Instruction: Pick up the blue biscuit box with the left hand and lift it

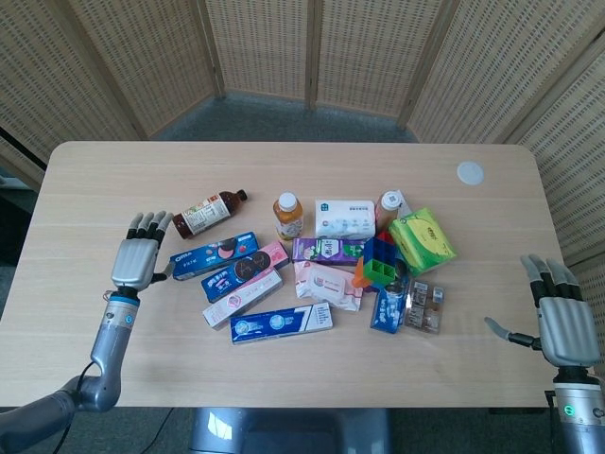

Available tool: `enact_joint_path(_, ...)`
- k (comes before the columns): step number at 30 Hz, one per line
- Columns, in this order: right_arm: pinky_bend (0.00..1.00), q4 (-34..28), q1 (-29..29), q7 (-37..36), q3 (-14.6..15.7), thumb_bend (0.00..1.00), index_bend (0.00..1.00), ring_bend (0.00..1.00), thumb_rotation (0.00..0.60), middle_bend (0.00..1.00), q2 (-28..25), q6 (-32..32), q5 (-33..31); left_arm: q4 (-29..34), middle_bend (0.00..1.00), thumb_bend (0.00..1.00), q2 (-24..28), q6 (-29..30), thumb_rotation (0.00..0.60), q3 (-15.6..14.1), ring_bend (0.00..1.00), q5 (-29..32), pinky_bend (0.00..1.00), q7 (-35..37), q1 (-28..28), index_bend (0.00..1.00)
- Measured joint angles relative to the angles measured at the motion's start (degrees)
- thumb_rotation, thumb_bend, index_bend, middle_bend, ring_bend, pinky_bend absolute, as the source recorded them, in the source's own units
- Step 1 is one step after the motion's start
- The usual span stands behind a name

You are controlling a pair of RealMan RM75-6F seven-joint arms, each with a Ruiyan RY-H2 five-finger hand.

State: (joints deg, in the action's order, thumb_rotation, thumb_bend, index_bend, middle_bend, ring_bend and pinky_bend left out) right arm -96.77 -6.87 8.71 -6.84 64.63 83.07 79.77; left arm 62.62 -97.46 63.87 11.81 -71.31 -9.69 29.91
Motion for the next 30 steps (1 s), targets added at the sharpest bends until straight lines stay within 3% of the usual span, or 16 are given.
enact_joint_path(6,0.0,0.3,0.1,-0.5,-0.1,0.03,0.0,0.0,0.31,0.0,-0.1,0.1,0.0,2.2,0.08,0.34,0.7,-4.3,0.6,-1.7,0.14,1.0,0.0,-2.0,0.5,0.0)
enact_joint_path(12,0.0,0.1,0.6,-0.7,0.0,0.03,0.0,0.0,0.314,0.0,-0.5,0.6,-0.2,1.1,0.14,0.35,-1.2,-8.5,0.6,-1.0,0.22,4.8,0.03,-2.8,2.0,0.04)
enact_joint_path(22,0.0,-0.6,1.2,-1.4,-0.1,0.03,0.0,0.0,0.315,0.0,-1.4,1.3,-0.3,-1.4,0.26,0.35,-4.6,-11.8,0.6,0.4,0.4,9.9,0.3,-5.5,4.3,0.1)
enact_joint_path(24,0.0,-0.6,1.2,-1.5,-0.1,0.03,0.0,0.0,0.315,0.0,-1.4,1.3,-0.3,-1.6,0.31,0.35,-4.8,-11.3,0.6,0.5,0.47,10.1,0.37,-5.8,4.3,0.14)
enact_joint_path(30,0.0,-0.4,1.1,-1.7,-0.1,0.03,0.0,0.0,0.316,0.0,-1.3,1.1,-0.1,-2.1,0.53,0.38,-5.2,-8.8,0.6,0.7,0.68,9.5,0.6,-4.8,3.9,0.38)
